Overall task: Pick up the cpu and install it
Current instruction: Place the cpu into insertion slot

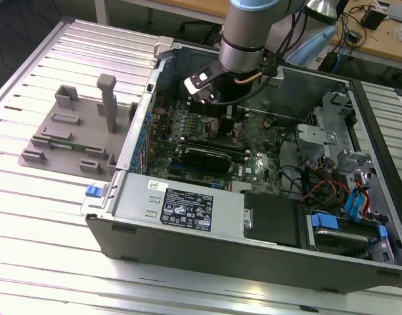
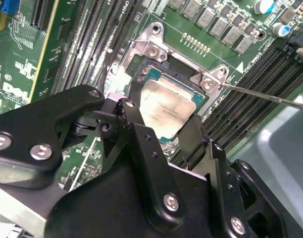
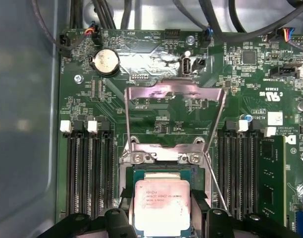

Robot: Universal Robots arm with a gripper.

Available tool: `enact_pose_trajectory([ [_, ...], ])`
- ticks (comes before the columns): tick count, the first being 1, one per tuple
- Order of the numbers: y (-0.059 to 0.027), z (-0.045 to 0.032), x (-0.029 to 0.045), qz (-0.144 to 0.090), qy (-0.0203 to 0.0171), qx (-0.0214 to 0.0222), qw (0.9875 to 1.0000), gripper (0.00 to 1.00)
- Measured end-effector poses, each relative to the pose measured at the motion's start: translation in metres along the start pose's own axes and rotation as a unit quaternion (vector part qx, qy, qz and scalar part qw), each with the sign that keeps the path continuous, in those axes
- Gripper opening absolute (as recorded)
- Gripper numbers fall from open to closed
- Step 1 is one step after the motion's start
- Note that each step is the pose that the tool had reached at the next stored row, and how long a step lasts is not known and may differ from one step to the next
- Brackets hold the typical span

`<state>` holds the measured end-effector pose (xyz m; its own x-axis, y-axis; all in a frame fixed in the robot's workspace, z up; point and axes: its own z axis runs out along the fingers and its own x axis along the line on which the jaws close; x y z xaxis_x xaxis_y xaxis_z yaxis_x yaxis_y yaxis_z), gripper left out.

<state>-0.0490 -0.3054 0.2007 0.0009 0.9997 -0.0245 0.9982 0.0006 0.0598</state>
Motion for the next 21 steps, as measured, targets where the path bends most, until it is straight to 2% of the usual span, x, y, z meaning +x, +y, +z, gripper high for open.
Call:
enact_pose_trajectory([
  [5, -0.0014, 0.0026, 0.0001, -0.002, -0.0001, -0.0002, 1.0, 0.54],
  [21, -0.0016, 0.0015, -0.0033, -0.001, -0.0002, -0.0001, 1.0, 0.54],
])
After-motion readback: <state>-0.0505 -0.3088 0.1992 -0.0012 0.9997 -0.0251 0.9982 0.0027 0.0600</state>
